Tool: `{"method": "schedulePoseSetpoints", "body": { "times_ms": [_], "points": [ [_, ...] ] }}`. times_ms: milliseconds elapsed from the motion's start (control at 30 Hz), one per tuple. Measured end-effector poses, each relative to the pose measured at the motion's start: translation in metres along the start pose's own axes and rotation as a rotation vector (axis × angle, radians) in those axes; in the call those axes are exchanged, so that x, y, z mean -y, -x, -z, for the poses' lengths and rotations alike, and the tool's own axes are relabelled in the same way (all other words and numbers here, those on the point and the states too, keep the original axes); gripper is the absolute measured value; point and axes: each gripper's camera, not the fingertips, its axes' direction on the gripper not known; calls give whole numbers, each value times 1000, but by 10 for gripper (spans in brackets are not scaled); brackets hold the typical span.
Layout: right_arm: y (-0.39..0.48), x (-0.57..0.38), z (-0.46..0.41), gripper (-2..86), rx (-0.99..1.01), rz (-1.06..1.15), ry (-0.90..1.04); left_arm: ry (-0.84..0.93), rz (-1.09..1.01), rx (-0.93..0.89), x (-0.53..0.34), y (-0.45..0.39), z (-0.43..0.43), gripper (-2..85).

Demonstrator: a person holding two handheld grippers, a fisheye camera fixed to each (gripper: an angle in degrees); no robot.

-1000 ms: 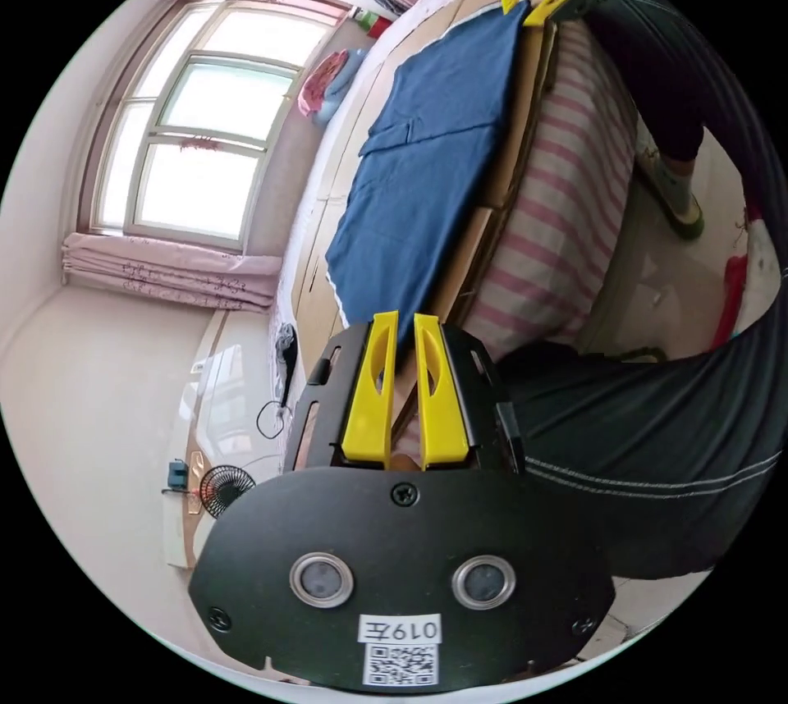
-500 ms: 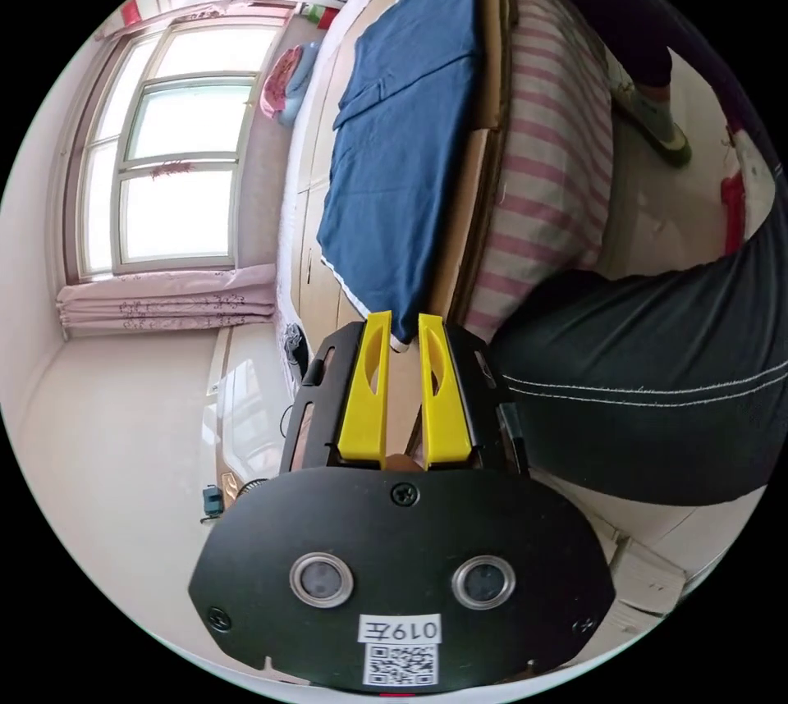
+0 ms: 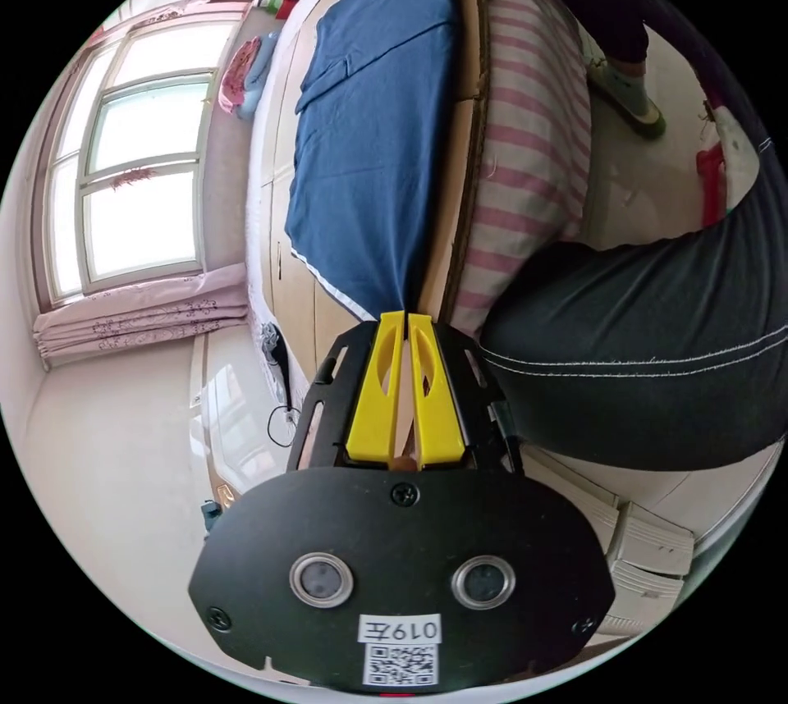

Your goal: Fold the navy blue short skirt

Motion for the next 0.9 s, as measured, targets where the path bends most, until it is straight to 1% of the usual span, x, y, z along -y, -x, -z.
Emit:
{"method": "schedulePoseSetpoints", "body": {
  "times_ms": [133, 233, 300, 333, 367, 400, 433, 467, 500, 567, 600, 667, 733, 833, 900],
  "points": [
    [-13, -20, 15, 3, -62, -5, -22, -34, 75, -21, -28, 9, -24, 6],
    [-31, -41, 29, 38, -55, -36, -39, -86, 196, -93, -66, 24, -41, 6],
    [-51, -57, 40, 52, -23, -99, -61, -155, 368, -186, -109, 45, -56, 8],
    [-69, -69, 48, 53, 9, -169, -80, -175, 419, -210, -121, 51, -61, 10],
    [-94, -82, 54, 50, 63, -275, -100, -222, 538, -266, -148, 65, -72, 12],
    [-108, -89, 55, 48, 104, -332, -111, -269, 690, -337, -178, 82, -88, 15],
    [-136, -103, 55, 45, 195, -443, -132, -289, 767, -388, -192, 90, -98, 18],
    [-166, -116, 50, 40, 269, -553, -131, -324, 903, -505, -218, 104, -123, 22],
    [-180, -122, 44, 35, 300, -606, -118, -350, 1002, -609, -237, 114, -148, 29],
    [-230, -147, 25, 19, 447, -764, -154, -390, 1100, -716, -259, 120, -181, 35],
    [-241, -153, 20, 18, 488, -801, -164, -408, 1151, -749, -271, 121, -199, 36],
    [-275, -176, 1, 22, 637, -888, -198, -398, 1190, -763, -282, 118, -222, 33],
    [-290, -193, -9, 35, 715, -929, -206, -388, 1214, -766, -292, 111, -239, 30],
    [-302, -218, -21, 50, 832, -984, -210, -387, 1262, -829, -311, 98, -270, 25],
    [-304, -229, -25, 53, 855, -1007, -188, -373, 1302, -870, -325, 89, -294, 22]
  ]
}}
